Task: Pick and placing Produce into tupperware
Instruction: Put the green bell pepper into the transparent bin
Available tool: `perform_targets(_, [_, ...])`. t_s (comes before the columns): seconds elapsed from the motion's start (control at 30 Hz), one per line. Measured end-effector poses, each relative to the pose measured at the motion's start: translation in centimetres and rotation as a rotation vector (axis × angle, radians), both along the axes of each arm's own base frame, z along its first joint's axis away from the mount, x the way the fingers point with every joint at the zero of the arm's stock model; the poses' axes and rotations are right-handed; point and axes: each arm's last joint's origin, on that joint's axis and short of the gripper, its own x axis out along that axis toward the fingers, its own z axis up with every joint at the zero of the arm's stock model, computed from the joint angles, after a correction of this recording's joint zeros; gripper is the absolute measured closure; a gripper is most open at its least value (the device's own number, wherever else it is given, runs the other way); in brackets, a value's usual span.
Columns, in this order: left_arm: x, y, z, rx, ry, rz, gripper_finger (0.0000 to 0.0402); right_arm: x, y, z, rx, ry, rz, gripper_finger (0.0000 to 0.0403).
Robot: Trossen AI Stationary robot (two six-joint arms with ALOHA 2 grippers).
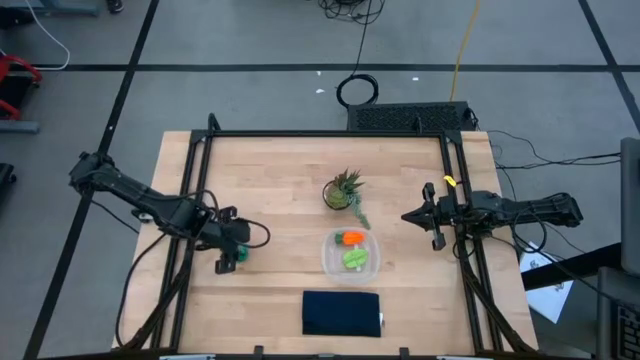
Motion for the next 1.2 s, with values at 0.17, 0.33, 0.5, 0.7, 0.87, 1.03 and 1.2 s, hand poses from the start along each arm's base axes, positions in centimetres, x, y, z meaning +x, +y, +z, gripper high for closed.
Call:
perform_targets(0.17, [0.4,-0.7,0.1,0.072,-0.072,-0.134,0.0044,0.0,0.0,0.0,0.000,0.001,0.000,0.0403])
perform_targets(0.33, [0.4,-1.1,-0.4,0.116,-0.044,-0.134,0.0005,0.0,0.0,0.0,0.000,0.001,0.000,0.0403])
perform_targets(0.5, [0.5,-1.9,-1.2,0.124,-0.001,-0.127,0.0004,0.0,0.0,0.0,0.000,0.000,0.000,0.0403])
perform_targets(0.7, [0.5,-2.9,-2.2,0.156,0.046,-0.174,0.0004,0.0,0.0,0.0,0.000,0.000,0.000,0.0403])
perform_targets(0.87, [0.4,-3.0,-3.4,0.184,0.102,-0.180,0.0004,0.0,0.0,0.0,0.000,0.001,0.000,0.0403])
perform_targets(1.03, [0.2,-3.0,-4.4,0.247,0.153,-0.250,0.0004,0.0,0.0,0.0,0.000,0.001,0.000,0.0403])
perform_targets(1.2, [0.1,-2.9,-5.1,0.267,0.172,-0.267,0.0004,0.0,0.0,0.0,0.000,0.001,0.000,0.0403])
